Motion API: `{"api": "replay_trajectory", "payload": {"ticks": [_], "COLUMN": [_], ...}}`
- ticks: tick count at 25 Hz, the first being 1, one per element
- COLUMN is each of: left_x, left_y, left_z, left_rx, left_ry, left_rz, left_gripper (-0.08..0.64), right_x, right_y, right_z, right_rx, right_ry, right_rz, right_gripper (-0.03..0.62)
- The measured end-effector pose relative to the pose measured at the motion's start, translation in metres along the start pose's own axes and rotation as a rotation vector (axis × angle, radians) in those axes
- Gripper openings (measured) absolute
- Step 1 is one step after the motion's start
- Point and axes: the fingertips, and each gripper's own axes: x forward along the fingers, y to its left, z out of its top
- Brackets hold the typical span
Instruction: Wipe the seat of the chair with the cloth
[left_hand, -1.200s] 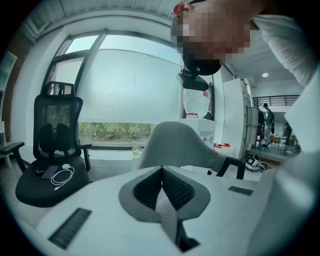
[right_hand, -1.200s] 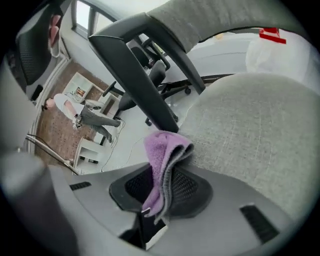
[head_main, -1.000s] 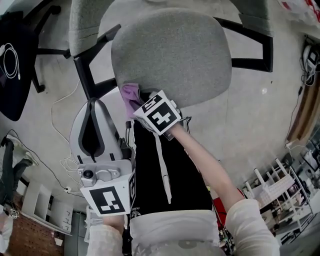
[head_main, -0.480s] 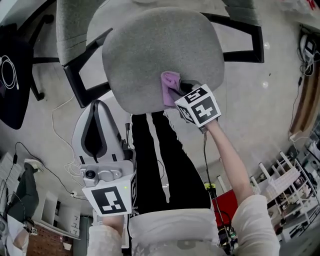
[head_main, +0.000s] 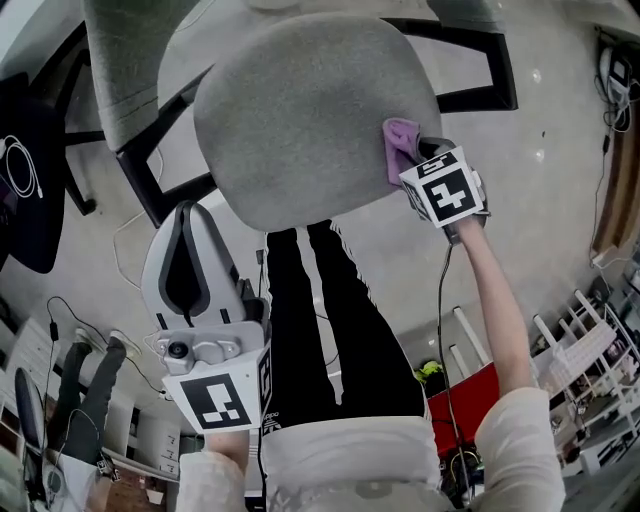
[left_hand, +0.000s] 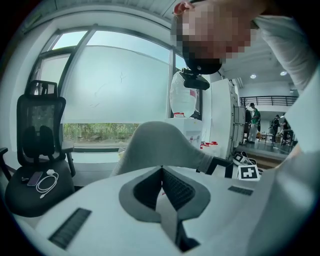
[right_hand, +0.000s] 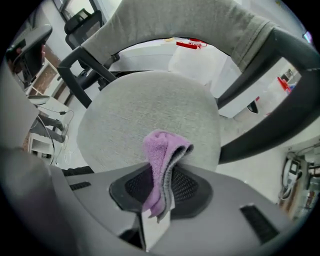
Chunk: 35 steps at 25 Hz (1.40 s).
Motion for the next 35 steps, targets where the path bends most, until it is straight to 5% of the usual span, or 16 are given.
{"api": "replay_trajectory", "payload": {"ticks": [14,25,30,35], "left_x": [-0.001,-0.01,-0.014,-0.007], "left_y": [-0.022,-0.026,-0.028,-0.035], "left_z": [-0.001,0.011,0.049,0.143], "left_rx": [0.008,0.024,0.033,0.067], "left_ry": [0.002,-0.016,-0.06,-0.237], "left_rz": [-0.034,-0.046,-0.067,-0.114], "left_gripper": [0.012,0.012,0.012,0.012], "right_x": [-0.012,-0.023,-0.105,-0.259], "right_y": [-0.076,-0.081,-0.034,0.004], "right_z": [-0.02,-0.012,0.054,0.168], "right_rx": [-0.003,0.008,0.031,0.005], "right_ry": [0.066,0.058,-0.15,-0.597], "right_rz": [-0.242,-0.283,-0.205,-0.206], "right_gripper": [0.087,0.087,0.087,0.089]}}
